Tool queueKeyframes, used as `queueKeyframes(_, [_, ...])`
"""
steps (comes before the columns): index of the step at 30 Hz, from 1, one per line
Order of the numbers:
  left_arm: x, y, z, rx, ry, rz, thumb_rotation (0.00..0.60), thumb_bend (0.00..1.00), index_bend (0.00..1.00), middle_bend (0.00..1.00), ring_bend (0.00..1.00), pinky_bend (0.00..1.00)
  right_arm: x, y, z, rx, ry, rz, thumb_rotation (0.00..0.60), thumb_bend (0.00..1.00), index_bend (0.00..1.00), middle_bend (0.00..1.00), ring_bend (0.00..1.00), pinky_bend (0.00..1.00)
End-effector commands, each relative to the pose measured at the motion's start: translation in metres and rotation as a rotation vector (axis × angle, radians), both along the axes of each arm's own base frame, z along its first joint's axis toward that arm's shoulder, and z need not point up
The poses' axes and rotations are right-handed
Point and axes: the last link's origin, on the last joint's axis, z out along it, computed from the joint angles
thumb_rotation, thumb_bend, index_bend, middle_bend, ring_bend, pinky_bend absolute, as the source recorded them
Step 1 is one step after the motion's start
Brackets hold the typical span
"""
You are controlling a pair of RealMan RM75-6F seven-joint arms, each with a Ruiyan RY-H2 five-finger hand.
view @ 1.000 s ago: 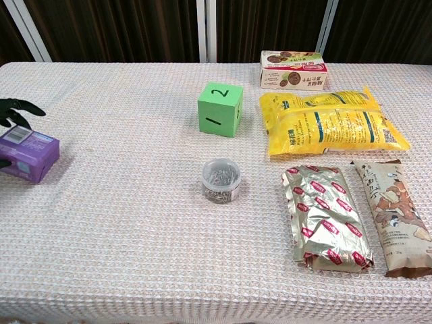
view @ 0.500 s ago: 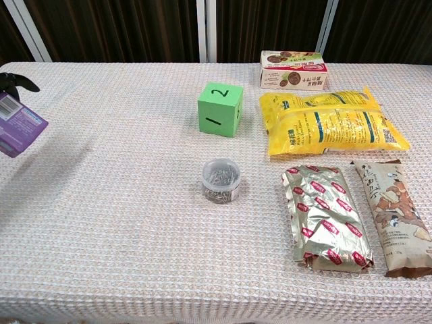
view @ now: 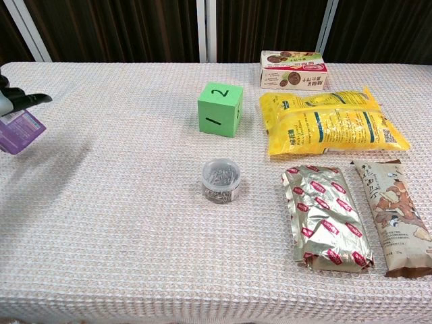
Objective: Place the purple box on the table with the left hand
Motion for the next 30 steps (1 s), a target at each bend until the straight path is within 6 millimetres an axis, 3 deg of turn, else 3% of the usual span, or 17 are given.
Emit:
queueKeyframes(1, [-0.008, -0.002, -0.013, -0.002, 0.031, 0.014, 0.600, 0.34, 0.08, 0.71, 0.30, 0.22, -0.001, 0.000, 0.000, 0.000, 0.001, -0.004, 0.600, 0.27, 0.00, 0.00, 0.00, 0.00])
queueKeyframes(8, [-0.011, -0.004, -0.019, -0.012, 0.035, 0.007, 0.600, 0.33, 0.07, 0.62, 0.30, 0.22, -0.003, 0.000, 0.001, 0.000, 0.004, -0.017, 0.600, 0.27, 0.00, 0.00, 0.00, 0.00])
queueKeyframes(20, [-0.003, -0.008, -0.019, -0.026, -0.022, -0.021, 0.600, 0.29, 0.01, 0.14, 0.14, 0.21, -0.004, 0.000, 0.000, 0.007, 0.008, -0.034, 0.600, 0.27, 0.00, 0.00, 0.00, 0.00])
queueKeyframes(25, [-0.003, -0.009, -0.018, -0.039, -0.047, -0.020, 0.600, 0.25, 0.00, 0.03, 0.09, 0.21, -0.005, 0.000, 0.001, 0.007, 0.011, -0.043, 0.600, 0.27, 0.00, 0.00, 0.00, 0.00])
queueKeyframes(30, [0.000, -0.009, -0.010, -0.025, -0.099, -0.003, 0.600, 0.20, 0.00, 0.02, 0.09, 0.21, -0.005, 0.000, 0.002, 0.004, 0.008, -0.042, 0.600, 0.27, 0.00, 0.00, 0.00, 0.00])
